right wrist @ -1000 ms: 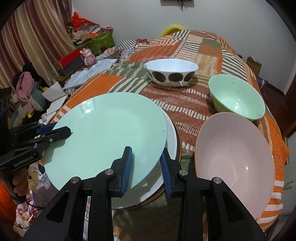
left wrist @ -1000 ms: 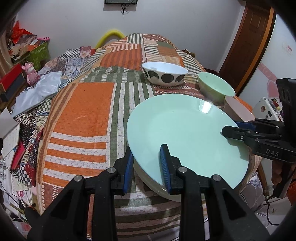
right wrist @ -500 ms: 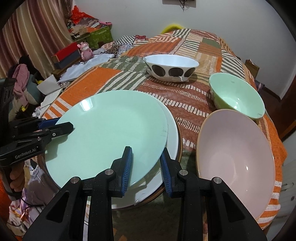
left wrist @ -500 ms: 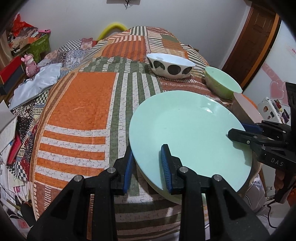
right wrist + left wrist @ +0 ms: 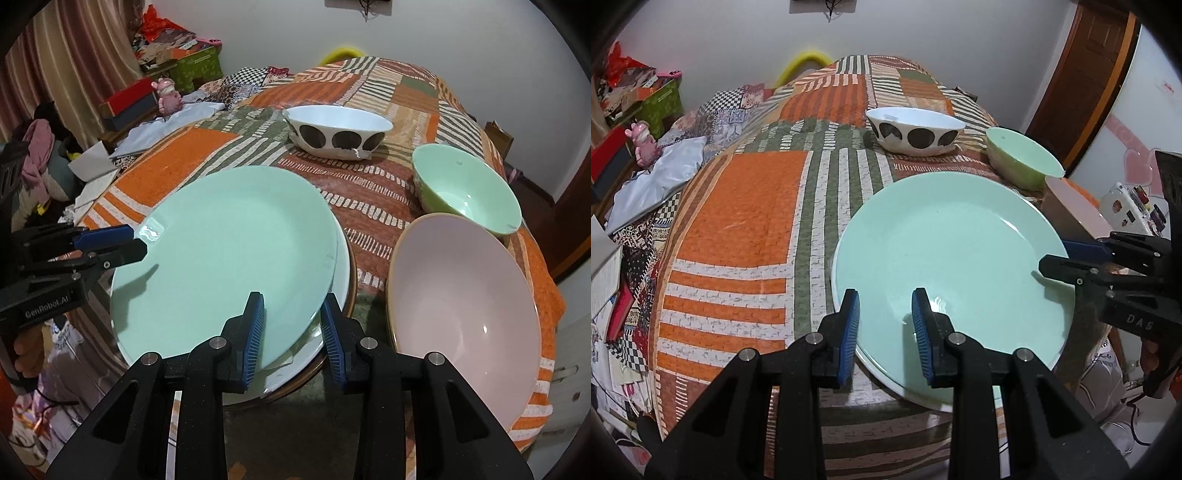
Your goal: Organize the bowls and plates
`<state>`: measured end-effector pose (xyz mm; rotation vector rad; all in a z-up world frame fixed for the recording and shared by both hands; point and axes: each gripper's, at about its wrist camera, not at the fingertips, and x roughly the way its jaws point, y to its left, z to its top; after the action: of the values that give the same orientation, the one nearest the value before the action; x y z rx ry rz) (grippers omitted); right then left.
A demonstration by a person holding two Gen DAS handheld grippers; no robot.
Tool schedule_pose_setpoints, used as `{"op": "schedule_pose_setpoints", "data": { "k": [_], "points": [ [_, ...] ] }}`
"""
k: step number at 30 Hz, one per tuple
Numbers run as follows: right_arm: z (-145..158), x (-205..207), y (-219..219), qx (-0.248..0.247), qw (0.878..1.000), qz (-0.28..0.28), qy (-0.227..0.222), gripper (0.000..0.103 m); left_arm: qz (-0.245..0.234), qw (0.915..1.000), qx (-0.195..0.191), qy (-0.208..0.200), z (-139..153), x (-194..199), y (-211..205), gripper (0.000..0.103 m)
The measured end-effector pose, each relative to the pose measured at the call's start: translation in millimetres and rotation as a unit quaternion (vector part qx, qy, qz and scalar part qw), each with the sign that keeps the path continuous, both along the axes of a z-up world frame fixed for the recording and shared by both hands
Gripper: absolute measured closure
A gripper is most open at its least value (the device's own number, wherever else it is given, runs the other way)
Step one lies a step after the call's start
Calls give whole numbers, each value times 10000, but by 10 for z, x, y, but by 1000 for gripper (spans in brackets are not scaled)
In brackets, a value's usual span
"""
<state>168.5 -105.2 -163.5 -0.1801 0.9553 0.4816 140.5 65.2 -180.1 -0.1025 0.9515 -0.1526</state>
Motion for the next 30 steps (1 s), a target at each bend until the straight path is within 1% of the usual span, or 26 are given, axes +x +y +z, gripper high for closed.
{"op": "schedule_pose_setpoints", "data": {
  "k": [6, 14, 15, 16, 17, 18, 19, 20, 22, 24, 30],
  "points": [
    [197, -47, -59, 185, 9994, 1, -297, 73, 45, 10000, 21, -52, 60, -18, 14, 74],
    [392, 26, -184, 498, 9973, -132, -525, 72, 12, 9993, 83, -359, 347, -72, -87, 73],
    [412, 33, -204, 519, 9970, -162, -553, 72, 13, 9991, 97, -407, 396, -69, -114, 69],
    [446, 37, -247, 549, 9965, -205, -604, 71, 10, 9989, 98, -455, 433, -63, -138, 62],
    [470, 44, -280, 565, 9960, -237, -645, 70, 10, 9985, 103, -529, 484, -56, -172, 58],
    [494, 45, -314, 576, 9956, -271, -691, 65, 14, 9982, 120, -593, 521, -50, -204, 51],
    [530, 47, -370, 592, 9947, -329, -773, 58, 7, 9977, 140, -666, 568, -43, -244, 47],
    [561, 46, -421, 605, 9937, -390, -854, 54, -18, 9972, 158, -725, 610, -20, -291, 46],
    [627, 40, -535, 622, 9913, -537, -1031, 37, -73, 9968, 155, -781, 675, 27, -385, 37],
    [681, 49, -645, 633, 9890, -653, -1167, 34, -116, 9967, 103, -801, 719, 90, -480, 31],
    [736, 57, -988, 598, 9841, -907, -1408, 34, -336, 9969, 84, -709, 725, 297, -816, 29]
  ]
}}
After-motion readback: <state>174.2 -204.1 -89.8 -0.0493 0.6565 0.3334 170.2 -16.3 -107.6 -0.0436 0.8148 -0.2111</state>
